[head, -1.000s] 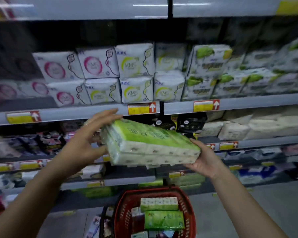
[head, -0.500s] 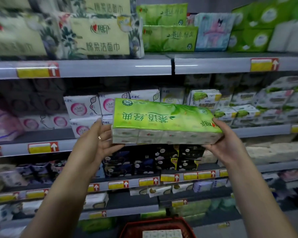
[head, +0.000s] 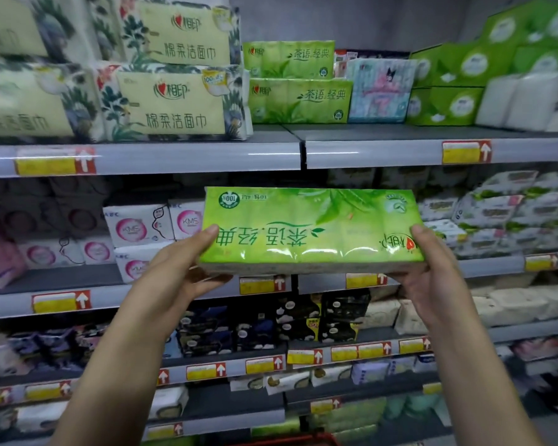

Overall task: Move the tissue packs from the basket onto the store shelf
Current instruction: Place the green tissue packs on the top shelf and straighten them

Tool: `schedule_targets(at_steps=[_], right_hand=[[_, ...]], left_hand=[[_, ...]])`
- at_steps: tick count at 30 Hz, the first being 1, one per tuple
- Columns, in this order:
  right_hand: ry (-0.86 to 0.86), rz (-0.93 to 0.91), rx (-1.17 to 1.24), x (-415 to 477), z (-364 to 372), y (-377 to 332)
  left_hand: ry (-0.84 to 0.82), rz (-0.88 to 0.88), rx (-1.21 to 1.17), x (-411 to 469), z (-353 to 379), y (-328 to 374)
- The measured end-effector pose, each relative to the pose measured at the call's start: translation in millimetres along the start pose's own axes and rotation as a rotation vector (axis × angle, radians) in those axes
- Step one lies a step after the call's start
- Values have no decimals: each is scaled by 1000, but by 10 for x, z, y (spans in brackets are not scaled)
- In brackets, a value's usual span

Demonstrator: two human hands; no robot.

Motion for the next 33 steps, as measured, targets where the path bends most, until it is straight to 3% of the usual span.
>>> schedule_targets(at_steps=[8,14,24,27,33], right_hand=[[-65,-83,42,306,-341,-368],[12,-143,142,479,-706,-520],[-144,-79,206,539,-325,-442],[-196,3,262,462,-125,-288],[-389,277,65,-41,581,332]], left_hand=[[-6,-38,1,191,568,-125],[-59,66,25,164,991,-137],[120,241,1,76,917,207],[184,287,-58,13,856,224],[216,334,-175,-65,944,205]])
Point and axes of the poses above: each hand's wrist, its own x-axis towards the middle knuckle, its own z-axis out of the palm, y = z × x, the point moved 10 cm from there along x, towards the middle knuckle, and after that the axes turned 2 degrees about -z, right-handed, at the moved point
